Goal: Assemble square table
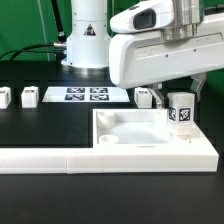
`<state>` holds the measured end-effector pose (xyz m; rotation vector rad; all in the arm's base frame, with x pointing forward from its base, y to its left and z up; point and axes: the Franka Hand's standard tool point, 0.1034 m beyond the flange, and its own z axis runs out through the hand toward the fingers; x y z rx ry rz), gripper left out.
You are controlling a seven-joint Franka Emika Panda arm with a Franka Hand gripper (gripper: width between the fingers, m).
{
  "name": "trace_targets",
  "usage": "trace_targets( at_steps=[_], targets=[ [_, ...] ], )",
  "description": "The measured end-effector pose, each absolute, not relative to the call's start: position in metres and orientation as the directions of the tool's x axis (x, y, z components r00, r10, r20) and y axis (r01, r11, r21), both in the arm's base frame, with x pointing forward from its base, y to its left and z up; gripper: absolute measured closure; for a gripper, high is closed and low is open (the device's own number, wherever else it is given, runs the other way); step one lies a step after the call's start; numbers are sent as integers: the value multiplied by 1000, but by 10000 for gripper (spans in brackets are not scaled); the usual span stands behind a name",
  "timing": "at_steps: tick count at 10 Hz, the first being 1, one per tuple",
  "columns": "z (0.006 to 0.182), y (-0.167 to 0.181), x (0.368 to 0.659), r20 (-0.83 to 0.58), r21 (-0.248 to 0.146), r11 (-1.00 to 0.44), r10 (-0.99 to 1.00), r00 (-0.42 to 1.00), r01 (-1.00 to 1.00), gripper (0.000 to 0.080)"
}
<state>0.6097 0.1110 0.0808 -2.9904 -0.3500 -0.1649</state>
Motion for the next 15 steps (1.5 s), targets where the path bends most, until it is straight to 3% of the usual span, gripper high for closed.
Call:
trace_targets(
  at_steps=[3, 7, 10, 15],
  targets=[
    [81, 111, 610, 116, -120, -975, 171, 978, 185, 505],
    [80, 113, 610, 69, -166, -961, -234, 970, -220, 506],
    [80, 118, 609, 1, -176, -800, -582, 813, -573, 506],
    [79, 121, 608, -48, -174, -655, -740, 671, -735, 506]
  ],
)
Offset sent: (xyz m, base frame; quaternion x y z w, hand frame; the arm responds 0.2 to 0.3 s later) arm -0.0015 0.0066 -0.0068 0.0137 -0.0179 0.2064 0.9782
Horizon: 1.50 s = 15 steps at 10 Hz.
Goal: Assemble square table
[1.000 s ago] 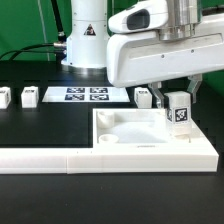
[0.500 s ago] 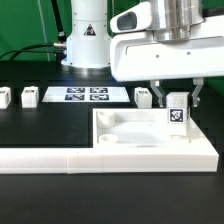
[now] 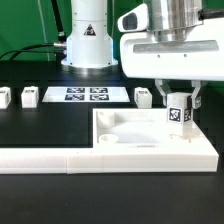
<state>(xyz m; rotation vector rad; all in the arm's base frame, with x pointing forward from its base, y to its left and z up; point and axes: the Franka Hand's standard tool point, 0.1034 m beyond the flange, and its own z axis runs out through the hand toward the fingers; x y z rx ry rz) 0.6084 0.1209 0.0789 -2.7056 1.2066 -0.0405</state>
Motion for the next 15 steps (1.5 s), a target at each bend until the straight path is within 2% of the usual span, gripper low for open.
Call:
trace_targets(
  at_steps=[2, 3, 5, 8, 10, 11, 14, 15],
  targets=[
    [79, 121, 608, -26, -176, -747, -647, 762, -641, 257],
    [78, 121, 608, -20, -175, -777, -611, 791, -605, 184],
    [80, 127, 608, 3, -164, -885, -443, 897, -436, 156],
    [79, 126, 607, 36, -159, -956, -256, 966, -248, 150],
    [80, 127, 610, 97, -117, -993, -1, 995, 10, 150],
    [81, 126, 612, 120, -83, -983, 152, 981, 163, 150],
    [82, 125, 614, 139, -21, -902, 424, 895, 431, 150],
    [82, 126, 614, 141, -13, -876, 476, 868, 482, 150]
  ],
)
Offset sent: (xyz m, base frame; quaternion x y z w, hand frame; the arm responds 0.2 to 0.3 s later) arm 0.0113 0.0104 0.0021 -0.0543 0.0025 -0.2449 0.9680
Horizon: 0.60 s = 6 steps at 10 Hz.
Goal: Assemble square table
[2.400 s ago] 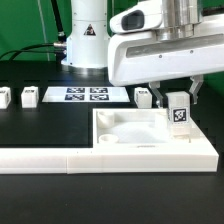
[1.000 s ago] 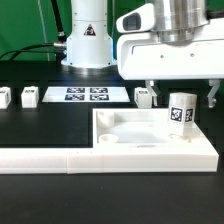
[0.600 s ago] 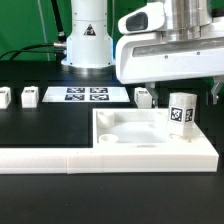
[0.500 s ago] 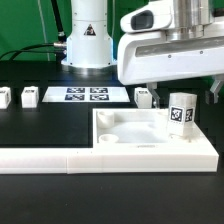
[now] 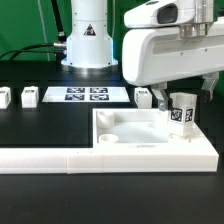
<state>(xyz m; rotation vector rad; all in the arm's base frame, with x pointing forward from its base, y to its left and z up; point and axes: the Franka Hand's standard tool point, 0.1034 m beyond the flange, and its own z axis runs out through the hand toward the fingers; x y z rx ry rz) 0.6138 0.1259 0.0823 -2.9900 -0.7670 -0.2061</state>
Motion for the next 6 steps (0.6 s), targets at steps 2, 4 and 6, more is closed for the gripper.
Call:
trace_targets(
  at_steps=[2, 4, 6],
  targets=[
    [80, 127, 613, 154, 3, -834, 545, 824, 552, 150],
    [79, 127, 611, 157, 6, -829, 553, 818, 559, 274],
    [79, 125, 612, 156, 7, -831, 551, 820, 557, 506]
  ],
)
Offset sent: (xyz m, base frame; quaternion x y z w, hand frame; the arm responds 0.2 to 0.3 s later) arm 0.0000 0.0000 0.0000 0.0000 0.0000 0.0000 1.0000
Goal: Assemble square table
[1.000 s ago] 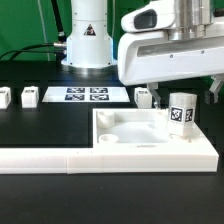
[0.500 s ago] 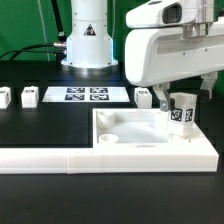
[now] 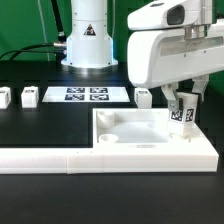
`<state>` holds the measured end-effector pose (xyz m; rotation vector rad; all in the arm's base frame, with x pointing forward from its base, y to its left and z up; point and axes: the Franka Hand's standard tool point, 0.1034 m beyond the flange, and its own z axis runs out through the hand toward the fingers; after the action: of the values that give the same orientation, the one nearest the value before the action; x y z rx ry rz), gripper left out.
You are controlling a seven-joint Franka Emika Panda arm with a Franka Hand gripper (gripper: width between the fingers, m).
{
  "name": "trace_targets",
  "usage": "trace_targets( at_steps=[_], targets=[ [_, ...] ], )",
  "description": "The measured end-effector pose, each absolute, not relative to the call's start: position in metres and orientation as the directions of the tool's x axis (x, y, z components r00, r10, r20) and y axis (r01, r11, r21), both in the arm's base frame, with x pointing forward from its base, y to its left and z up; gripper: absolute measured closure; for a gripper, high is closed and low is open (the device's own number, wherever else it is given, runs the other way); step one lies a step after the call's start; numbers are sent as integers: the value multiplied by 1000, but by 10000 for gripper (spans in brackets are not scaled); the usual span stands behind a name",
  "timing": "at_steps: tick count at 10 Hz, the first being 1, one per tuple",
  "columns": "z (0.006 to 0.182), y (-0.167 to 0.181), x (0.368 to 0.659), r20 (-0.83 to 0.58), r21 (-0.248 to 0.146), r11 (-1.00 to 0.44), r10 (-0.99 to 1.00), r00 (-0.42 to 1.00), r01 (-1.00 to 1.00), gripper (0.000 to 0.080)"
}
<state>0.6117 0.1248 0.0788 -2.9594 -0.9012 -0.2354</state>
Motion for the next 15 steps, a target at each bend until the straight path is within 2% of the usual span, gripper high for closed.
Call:
trace_targets(
  at_steps=[4, 5, 9, 10, 13, 15],
  targets=[
    [78, 124, 611, 154, -3, -851, 518, 841, 525, 506],
    [78, 119, 612, 156, -28, -889, 448, 880, 458, 506],
    [77, 118, 612, 231, -81, -986, 122, 965, 144, 506],
    [77, 116, 612, 238, -112, -993, -2, 971, 26, 506],
    [77, 110, 612, 202, -192, -942, -313, 928, -276, 506],
    [77, 109, 613, 176, -223, -883, -453, 874, -413, 506]
  ],
)
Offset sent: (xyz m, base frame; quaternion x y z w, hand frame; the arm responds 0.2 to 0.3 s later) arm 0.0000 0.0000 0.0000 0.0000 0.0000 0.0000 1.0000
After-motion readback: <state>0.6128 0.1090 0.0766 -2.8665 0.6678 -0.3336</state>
